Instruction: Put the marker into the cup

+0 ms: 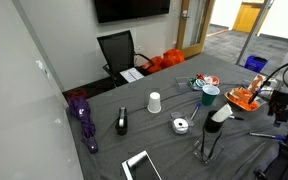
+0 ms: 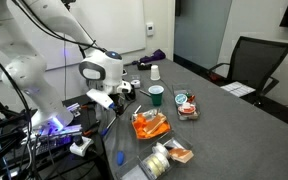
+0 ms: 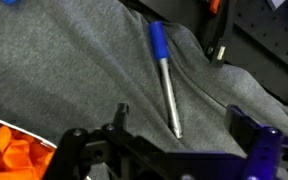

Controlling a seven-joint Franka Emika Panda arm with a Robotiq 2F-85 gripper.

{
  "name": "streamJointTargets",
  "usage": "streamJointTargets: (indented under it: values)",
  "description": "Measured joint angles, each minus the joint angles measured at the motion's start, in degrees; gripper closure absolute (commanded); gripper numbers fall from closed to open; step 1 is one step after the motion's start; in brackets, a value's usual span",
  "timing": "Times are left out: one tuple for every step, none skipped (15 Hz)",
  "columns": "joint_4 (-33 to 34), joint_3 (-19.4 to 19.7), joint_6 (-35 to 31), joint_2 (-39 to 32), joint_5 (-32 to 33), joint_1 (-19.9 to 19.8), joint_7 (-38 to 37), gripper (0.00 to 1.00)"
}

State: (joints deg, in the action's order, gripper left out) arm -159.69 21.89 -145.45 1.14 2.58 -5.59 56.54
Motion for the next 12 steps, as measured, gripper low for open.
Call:
streamJointTargets:
  values:
    - [0.0,-0.89,-0.93,-1.64,-0.54,-0.15,-0.08,0.0]
    - [0.02,-1.83,-1.76,-3.2,-0.64,-0.35,-0.55,0.0]
    - [0.03,-2.84,-2.66,-4.76,-0.61,-0.58,-1.42,0.0]
    - [0.05,-3.78,-3.66,-6.18,0.06,-0.77,-2.86,0.0]
    - [0.07,-4.56,-4.67,-7.5,1.53,-0.85,-5.09,0.0]
    - [0.09,-5.16,-5.74,-8.78,4.14,-0.85,-8.23,0.0]
    - [0.13,-5.5,-6.56,-9.8,7.36,-0.8,-11.78,0.0]
    - [0.15,-5.73,-7.34,-10.63,9.72,-0.78,-14.72,0.0]
    - [0.17,-5.87,-7.67,-11.14,10.51,-0.76,-15.8,0.0]
    - [0.25,-5.91,-7.71,-11.35,10.58,-0.76,-15.97,0.0]
    - [0.33,-5.91,-7.72,-11.38,10.58,-0.76,-15.97,0.0]
    - [0.39,-5.91,-7.72,-11.38,10.58,-0.76,-15.97,0.0]
